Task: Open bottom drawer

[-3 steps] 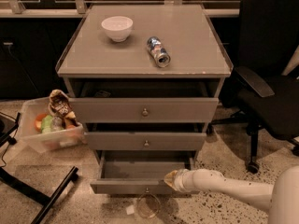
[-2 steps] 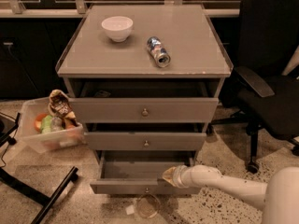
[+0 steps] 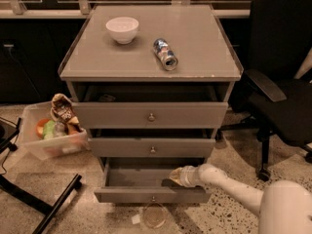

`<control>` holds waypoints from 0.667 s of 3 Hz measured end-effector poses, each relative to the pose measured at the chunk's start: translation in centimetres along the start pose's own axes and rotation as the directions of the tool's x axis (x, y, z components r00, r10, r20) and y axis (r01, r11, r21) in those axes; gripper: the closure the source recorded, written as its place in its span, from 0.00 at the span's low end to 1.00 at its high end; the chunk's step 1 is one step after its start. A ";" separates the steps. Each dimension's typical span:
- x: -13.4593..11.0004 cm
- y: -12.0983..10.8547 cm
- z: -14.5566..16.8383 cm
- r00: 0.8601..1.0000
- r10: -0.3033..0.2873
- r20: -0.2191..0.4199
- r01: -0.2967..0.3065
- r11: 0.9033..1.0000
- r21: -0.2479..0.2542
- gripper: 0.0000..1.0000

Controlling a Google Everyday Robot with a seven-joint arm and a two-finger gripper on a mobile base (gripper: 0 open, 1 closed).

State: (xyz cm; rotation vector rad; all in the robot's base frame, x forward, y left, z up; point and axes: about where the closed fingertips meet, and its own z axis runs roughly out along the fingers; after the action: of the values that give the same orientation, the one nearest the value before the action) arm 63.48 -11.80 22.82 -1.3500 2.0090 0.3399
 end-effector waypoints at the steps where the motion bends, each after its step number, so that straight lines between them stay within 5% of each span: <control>1: 1.6 -0.6 2.0 1.000 0.010 -0.023 -0.011 0.999 -0.042 1.00; 2: 4.2 0.6 2.8 0.997 0.035 -0.065 -0.041 0.994 -0.097 0.81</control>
Offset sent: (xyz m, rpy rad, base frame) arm -0.0203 -0.0274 -0.0763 -0.0363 0.2048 0.0373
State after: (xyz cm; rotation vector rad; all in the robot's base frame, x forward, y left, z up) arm 63.06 -12.99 17.91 -1.3994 2.0964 0.4241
